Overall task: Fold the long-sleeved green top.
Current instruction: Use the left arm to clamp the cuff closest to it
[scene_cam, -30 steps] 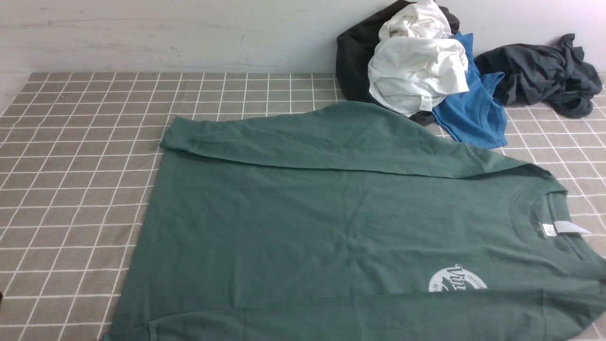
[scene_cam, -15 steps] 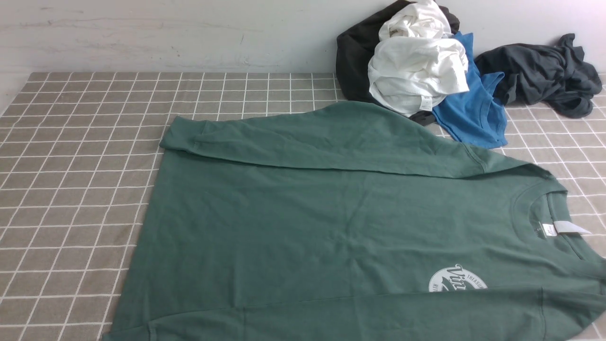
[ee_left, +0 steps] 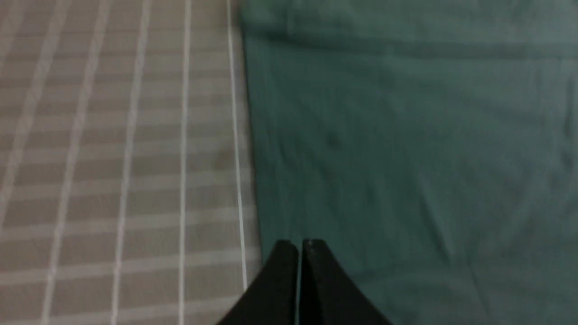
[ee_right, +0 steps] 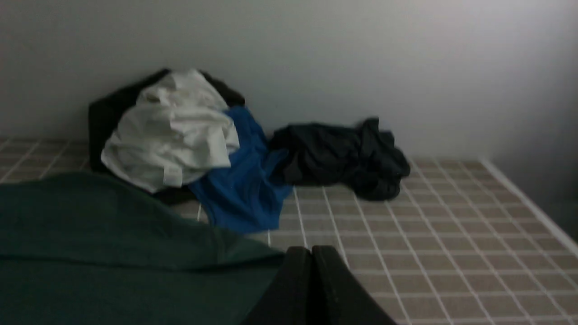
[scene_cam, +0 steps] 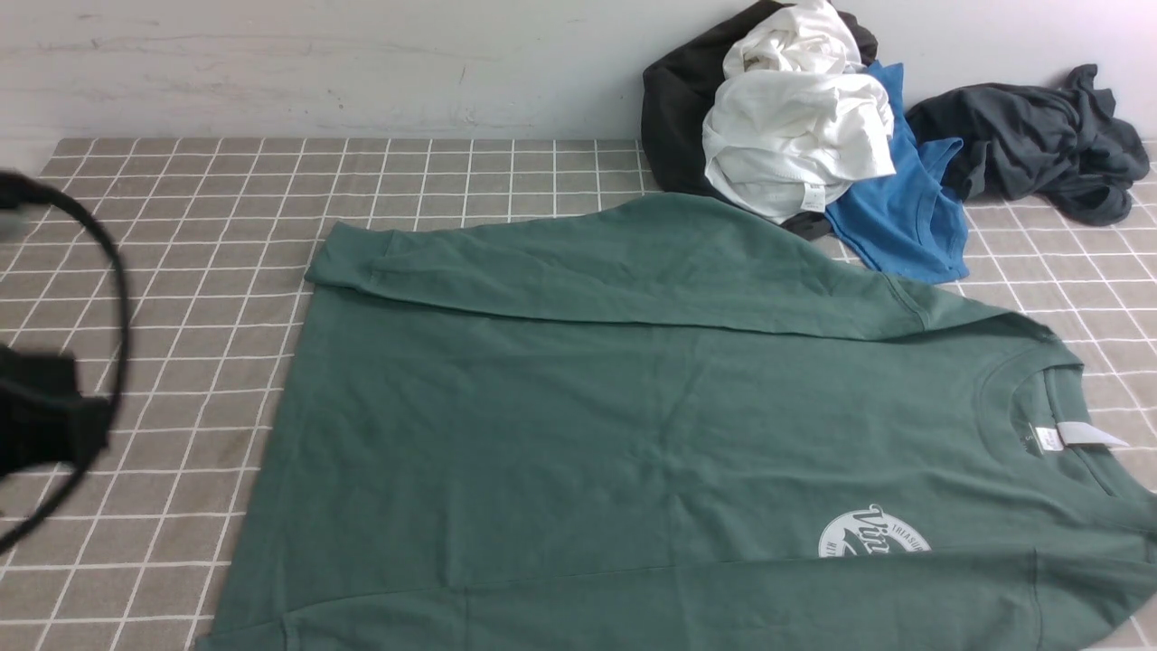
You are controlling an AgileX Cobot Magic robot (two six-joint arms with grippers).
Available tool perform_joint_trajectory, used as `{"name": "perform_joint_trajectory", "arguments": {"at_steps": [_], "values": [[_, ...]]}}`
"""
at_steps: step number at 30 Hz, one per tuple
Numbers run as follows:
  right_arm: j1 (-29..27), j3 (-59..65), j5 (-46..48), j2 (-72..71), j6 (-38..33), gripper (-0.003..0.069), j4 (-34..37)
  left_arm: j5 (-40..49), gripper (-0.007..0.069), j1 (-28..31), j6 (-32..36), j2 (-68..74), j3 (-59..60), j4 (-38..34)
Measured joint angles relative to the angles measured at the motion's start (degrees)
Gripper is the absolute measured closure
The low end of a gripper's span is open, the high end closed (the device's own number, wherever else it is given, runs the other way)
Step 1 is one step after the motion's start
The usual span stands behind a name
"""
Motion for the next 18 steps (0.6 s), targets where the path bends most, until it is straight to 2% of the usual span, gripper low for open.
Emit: {"name": "perform_joint_trajectory", "arguments": {"at_steps": [3,5,7,8,10,12,15,18], "values": [[4.97,0.00,9.56,6.60,-4.69,0.0670,5.64,5.68,0.0573,0.00,0.96,8.44,0.39,0.06],[8.98,0.00,13.46,11.30,-9.65,0.0670,10.16,6.68,0.0508,0.00,1.37,13.70,0.65,0.06],[12.98,0.00,14.43,15.83,-14.72,0.0670,14.70,6.77,0.0412,0.00,1.39,19.11,0.65,0.06],[13.31,0.00,14.35,16.21,-15.13,0.0670,15.35,6.71,0.0403,0.00,1.39,19.58,0.65,0.06],[16.65,0.00,13.14,20.27,-19.09,0.0670,18.18,5.80,0.0309,0.00,1.39,24.46,0.65,0.34],[18.44,0.00,11.13,22.64,-20.77,0.0670,19.98,4.77,0.0256,0.00,0.82,28.55,0.65,0.92],[20.18,-0.11,8.68,24.80,-21.90,0.0670,21.98,3.29,0.0245,0.00,-0.69,33.88,0.65,2.36],[20.88,-0.28,8.20,25.02,-22.09,0.0670,23.08,0.75,0.0296,0.00,-2.21,37.78,0.60,3.15]]}}
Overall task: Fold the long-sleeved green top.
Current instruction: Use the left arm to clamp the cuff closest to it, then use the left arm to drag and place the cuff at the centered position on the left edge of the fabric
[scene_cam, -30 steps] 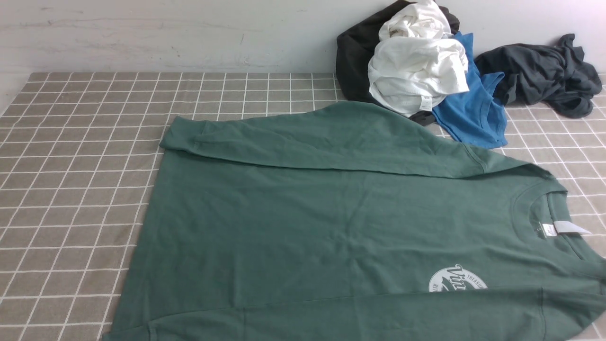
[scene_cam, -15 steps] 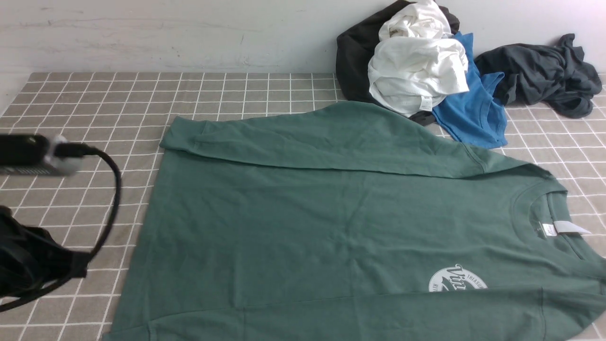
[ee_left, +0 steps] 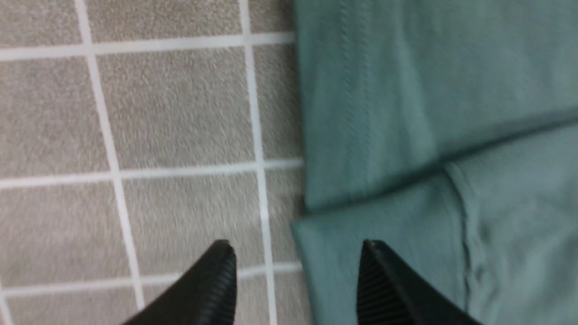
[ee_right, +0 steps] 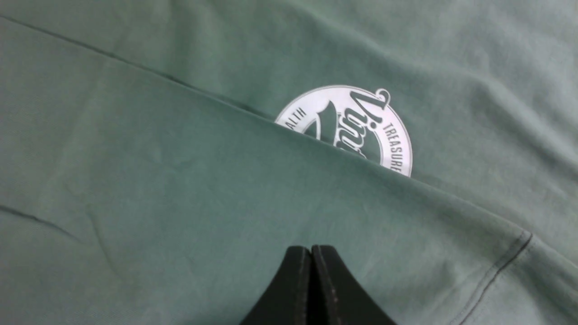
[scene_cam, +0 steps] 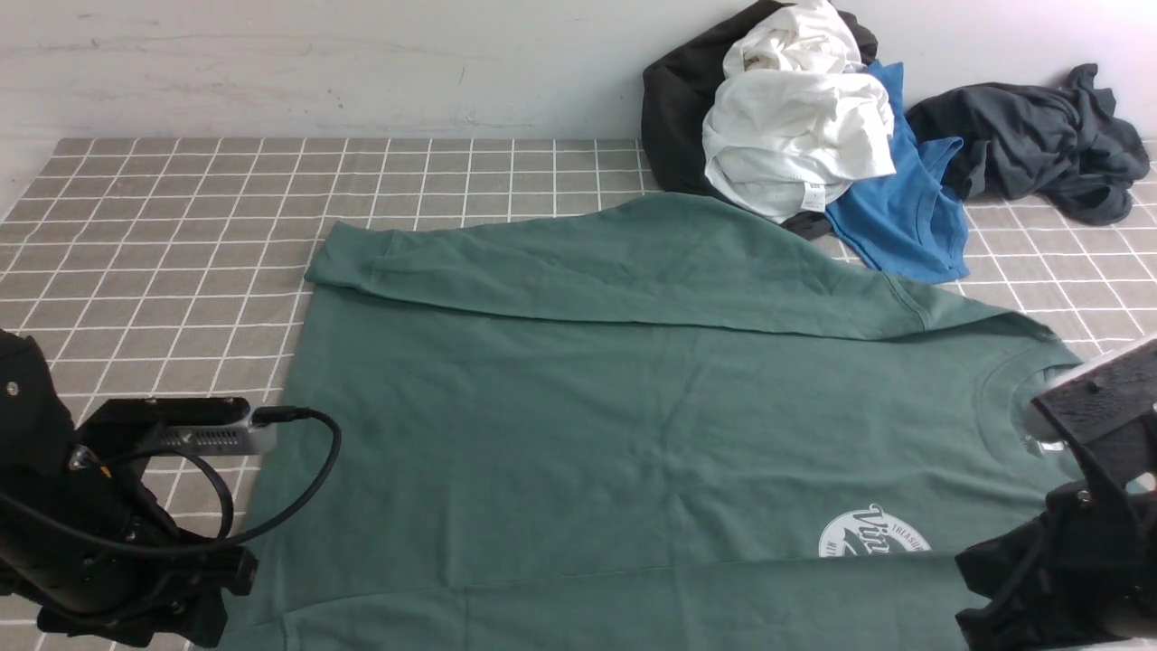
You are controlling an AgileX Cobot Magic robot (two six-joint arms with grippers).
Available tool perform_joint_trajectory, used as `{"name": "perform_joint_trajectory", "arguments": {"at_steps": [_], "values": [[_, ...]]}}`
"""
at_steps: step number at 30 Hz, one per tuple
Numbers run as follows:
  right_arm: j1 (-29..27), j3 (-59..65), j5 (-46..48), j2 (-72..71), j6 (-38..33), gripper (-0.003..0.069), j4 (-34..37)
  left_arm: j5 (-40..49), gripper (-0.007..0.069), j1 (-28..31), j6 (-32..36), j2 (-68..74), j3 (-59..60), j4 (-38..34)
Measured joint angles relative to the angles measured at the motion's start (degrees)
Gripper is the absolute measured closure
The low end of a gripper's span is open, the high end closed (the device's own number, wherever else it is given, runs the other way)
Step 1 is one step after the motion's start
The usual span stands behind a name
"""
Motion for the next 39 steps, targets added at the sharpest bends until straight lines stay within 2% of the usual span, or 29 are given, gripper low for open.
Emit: {"name": "perform_joint_trajectory", "arguments": {"at_steps": [1,3,4,5,7,10,13,16,17,19,23,25,29,31,39], "values": [[0.00,0.00,0.00,0.00,0.00,0.0670,0.09,-0.18,0.0301,0.00,0.00,0.21,0.00,0.07],[0.05,-0.06,0.00,0.06,-0.05,0.0669,0.81,-2.62,0.0377,0.00,-0.58,1.86,0.00,-0.27],[0.05,-0.06,-0.07,0.06,-0.05,0.0669,0.89,-2.86,0.0391,0.00,-0.57,2.01,0.00,-0.42],[0.05,-0.06,-0.31,0.06,-0.05,0.0669,1.07,-3.73,0.0452,0.00,-0.57,2.14,0.00,-1.34],[0.05,-0.11,-0.41,0.06,-0.05,0.0669,1.18,-3.88,0.0523,0.00,-0.58,2.14,0.00,-2.50],[0.05,-0.11,-0.45,0.06,-0.05,0.0669,1.31,-2.65,0.0573,0.00,-0.63,2.14,0.00,-2.86],[0.05,-0.18,-0.57,0.06,-0.05,0.0669,1.31,-0.71,0.0558,0.00,-0.63,2.14,0.00,-2.22],[0.05,-0.18,-0.69,0.06,-0.05,0.0669,1.31,-0.24,0.0469,0.00,-0.64,2.21,0.06,-1.69],[0.05,-0.18,-0.74,0.06,-0.05,0.0669,1.31,-0.17,0.0463,0.00,-0.69,2.21,0.06,-1.69],[0.05,-0.18,-0.89,0.06,-0.05,0.0669,1.32,-0.17,0.0391,0.00,-0.69,3.05,0.25,-1.69],[0.05,-0.18,-1.03,0.06,-0.05,0.0669,1.81,-0.54,0.0370,0.00,-0.63,4.73,0.52,-1.69],[0.05,-0.18,-1.08,0.06,-0.05,0.0669,2.57,-0.66,0.0412,0.00,0.18,4.98,0.52,-2.15],[0.05,-0.18,-1.08,0.06,-0.14,0.0669,3.14,-0.23,0.0573,0.00,3.18,4.18,0.52,-3.43],[0.05,-0.18,-1.08,0.06,-0.25,0.0669,3.24,0.13,0.0605,0.00,4.27,2.91,0.52,-3.99],[0.05,-0.18,-1.08,0.06,-0.26,0.0669,3.18,1.81,0.0622,0.00,9.01,-11.52,-3.46,-6.14]]}}
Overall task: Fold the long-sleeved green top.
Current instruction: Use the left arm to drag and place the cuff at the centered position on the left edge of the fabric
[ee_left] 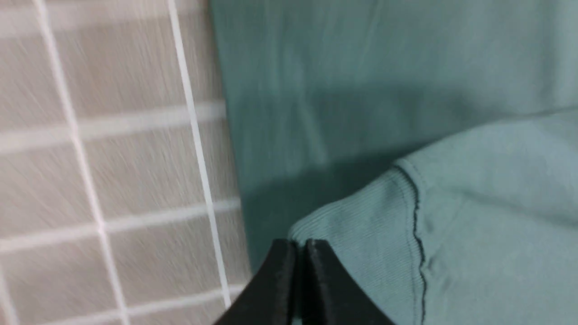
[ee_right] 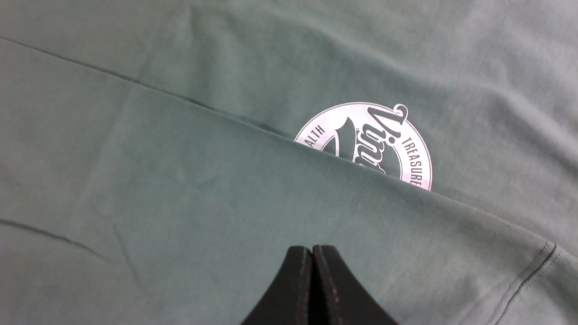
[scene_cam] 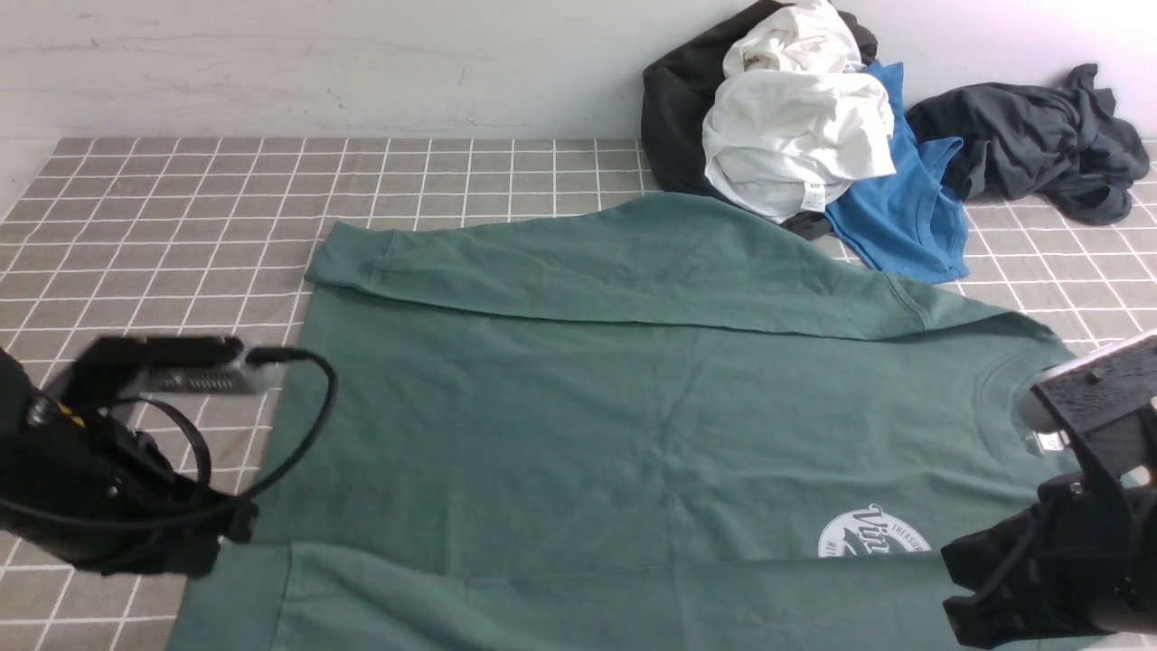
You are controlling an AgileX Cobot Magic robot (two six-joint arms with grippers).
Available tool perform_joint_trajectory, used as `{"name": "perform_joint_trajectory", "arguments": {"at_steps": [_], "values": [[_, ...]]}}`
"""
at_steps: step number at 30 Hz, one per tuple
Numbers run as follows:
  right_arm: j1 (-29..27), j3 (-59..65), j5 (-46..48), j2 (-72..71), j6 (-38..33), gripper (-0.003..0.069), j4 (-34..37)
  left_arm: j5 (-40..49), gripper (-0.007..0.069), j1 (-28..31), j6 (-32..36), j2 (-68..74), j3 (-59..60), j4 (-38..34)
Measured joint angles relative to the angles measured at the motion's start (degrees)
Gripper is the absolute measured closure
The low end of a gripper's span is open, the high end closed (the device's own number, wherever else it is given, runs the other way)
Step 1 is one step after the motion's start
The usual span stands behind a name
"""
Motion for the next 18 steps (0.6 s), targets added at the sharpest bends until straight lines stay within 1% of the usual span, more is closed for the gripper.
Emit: {"name": "perform_joint_trajectory", "arguments": {"at_steps": [4,8,11,12,14,16,18], "values": [[0.00,0.00,-0.07,0.00,0.00,0.0669,-0.16,-2.40,0.0622,0.00,4.08,-5.85,-6.05,0.00],[0.00,0.00,-0.33,0.00,0.00,0.0669,-0.16,-5.06,0.0622,0.00,5.11,-4.63,-9.78,0.00],[0.00,0.00,-0.44,0.00,0.00,0.0669,-0.16,-7.84,0.0622,0.00,5.39,3.37,-12.83,-0.12],[0.00,0.00,-0.44,0.00,0.00,0.0669,-0.16,-7.84,0.0622,0.00,5.39,3.98,-13.01,-0.12],[0.00,0.00,-0.44,0.00,-0.35,0.0669,0.02,-8.70,0.0617,0.00,5.26,11.27,-15.58,0.01],[0.00,0.00,-0.44,0.00,-1.16,0.0669,0.73,-8.29,0.0578,0.07,4.13,19.13,-19.54,0.21],[0.00,0.00,-0.44,0.00,-1.46,0.0669,1.20,-7.11,0.0515,0.07,2.04,24.64,-24.29,0.50]]}}
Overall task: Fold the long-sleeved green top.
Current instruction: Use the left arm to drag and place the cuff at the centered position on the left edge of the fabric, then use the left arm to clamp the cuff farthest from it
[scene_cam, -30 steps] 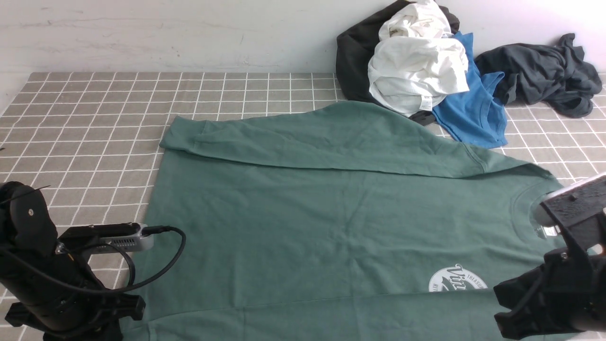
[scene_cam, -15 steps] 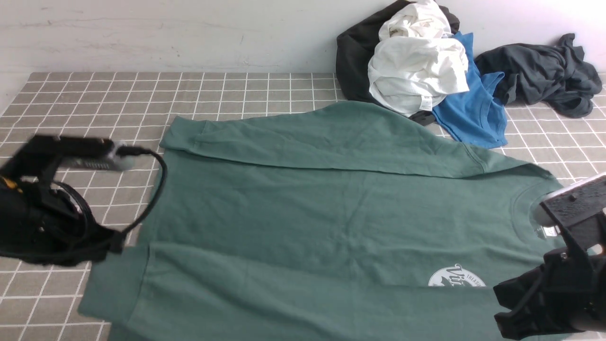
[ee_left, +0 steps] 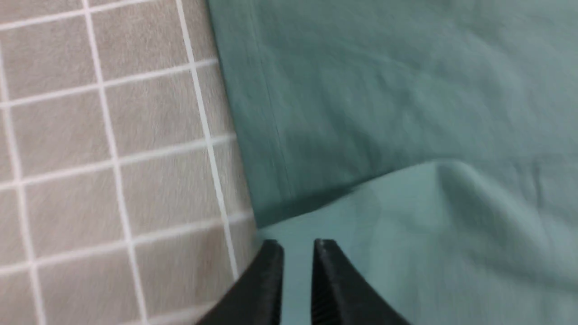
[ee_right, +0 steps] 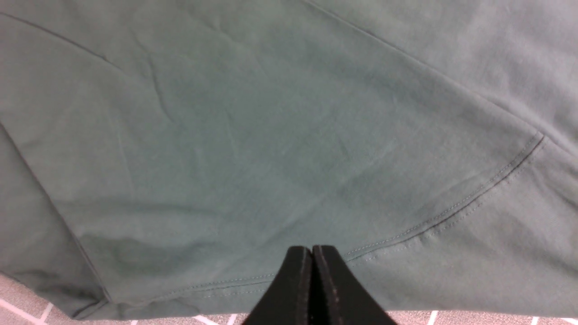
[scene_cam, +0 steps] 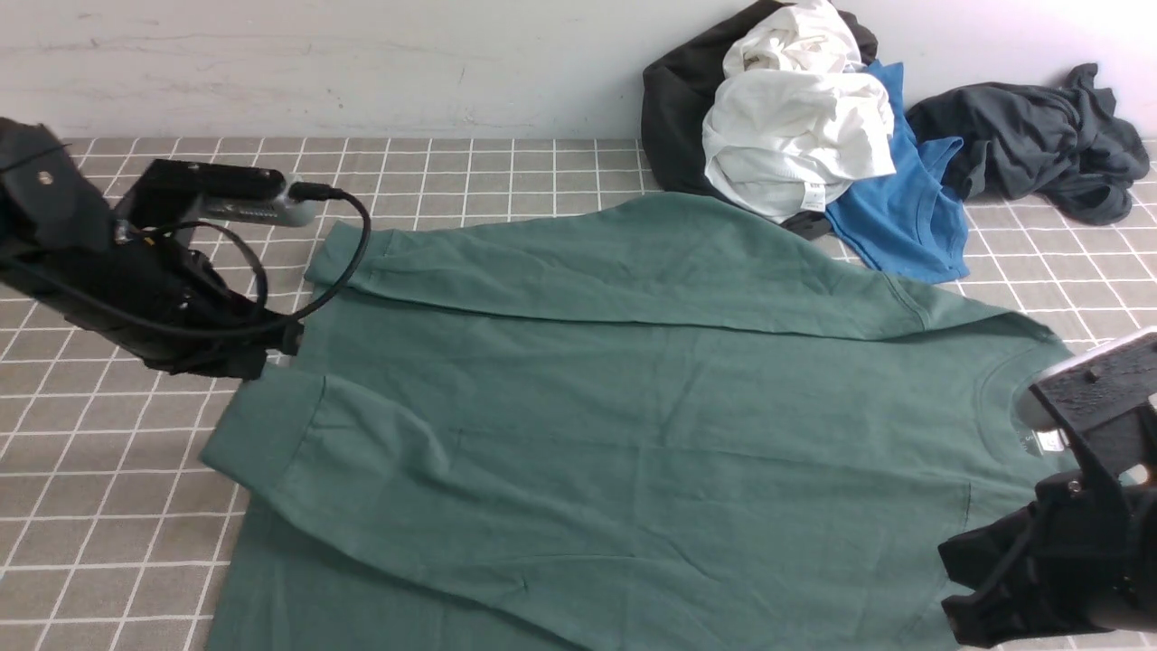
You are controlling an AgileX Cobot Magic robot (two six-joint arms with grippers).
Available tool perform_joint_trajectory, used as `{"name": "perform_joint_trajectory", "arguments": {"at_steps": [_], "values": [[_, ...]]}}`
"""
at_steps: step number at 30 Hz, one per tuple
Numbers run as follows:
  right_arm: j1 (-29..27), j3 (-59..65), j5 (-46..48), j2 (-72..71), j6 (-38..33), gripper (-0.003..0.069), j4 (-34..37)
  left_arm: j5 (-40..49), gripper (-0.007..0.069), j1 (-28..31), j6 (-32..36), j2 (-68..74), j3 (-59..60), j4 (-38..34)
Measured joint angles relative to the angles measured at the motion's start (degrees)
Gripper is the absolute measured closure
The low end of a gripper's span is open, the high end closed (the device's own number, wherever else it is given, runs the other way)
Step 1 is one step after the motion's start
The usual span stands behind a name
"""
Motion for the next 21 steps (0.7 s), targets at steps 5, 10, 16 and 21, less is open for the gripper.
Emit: {"name": "perform_joint_trajectory", "arguments": {"at_steps": [5,10,16,21], "values": [[0.00,0.00,-0.26,0.00,-0.23,0.0669,0.14,1.38,0.0347,0.00,-5.22,8.46,-12.37,0.87],[0.00,0.00,-1.78,0.00,-0.36,0.0669,-0.04,0.59,0.0272,0.00,-7.19,18.45,-26.80,1.03],[0.00,0.00,-1.97,0.00,-0.65,0.0669,-0.27,0.43,0.0271,0.00,-9.36,33.04,-43.02,1.52],[0.00,0.00,-2.11,0.00,-1.46,0.0669,-1.06,2.00,0.0271,0.00,-17.68,40.95,-53.19,5.70]]}}
